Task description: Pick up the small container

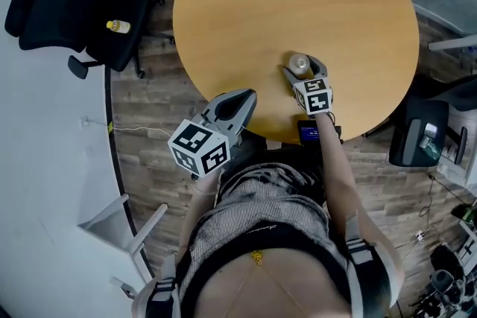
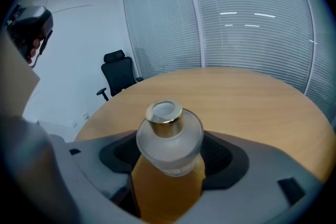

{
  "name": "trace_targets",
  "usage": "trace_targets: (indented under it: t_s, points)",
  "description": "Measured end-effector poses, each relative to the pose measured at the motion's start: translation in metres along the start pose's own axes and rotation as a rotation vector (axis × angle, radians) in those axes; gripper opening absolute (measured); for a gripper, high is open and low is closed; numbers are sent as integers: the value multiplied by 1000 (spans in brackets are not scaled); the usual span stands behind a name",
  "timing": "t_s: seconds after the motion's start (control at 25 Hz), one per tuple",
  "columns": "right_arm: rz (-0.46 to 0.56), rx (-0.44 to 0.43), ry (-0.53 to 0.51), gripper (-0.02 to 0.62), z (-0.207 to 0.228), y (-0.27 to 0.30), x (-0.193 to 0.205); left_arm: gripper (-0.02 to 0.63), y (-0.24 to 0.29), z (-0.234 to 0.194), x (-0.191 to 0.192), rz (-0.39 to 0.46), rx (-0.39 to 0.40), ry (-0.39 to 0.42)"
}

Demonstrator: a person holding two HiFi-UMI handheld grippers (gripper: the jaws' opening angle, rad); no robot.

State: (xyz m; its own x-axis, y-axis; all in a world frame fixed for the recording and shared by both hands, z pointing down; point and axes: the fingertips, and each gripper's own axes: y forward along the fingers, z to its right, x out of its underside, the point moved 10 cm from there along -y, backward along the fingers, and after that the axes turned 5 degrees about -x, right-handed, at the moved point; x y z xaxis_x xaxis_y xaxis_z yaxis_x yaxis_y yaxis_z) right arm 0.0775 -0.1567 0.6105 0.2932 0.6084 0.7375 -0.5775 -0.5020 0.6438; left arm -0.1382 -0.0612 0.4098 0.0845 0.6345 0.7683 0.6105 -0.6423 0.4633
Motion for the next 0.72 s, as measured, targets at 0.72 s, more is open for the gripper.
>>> trace_targets:
  t_s: [0.72]
  points:
    - [1, -51, -74, 337, 3, -4, 4, 5, -10, 4, 5, 9, 4, 14]
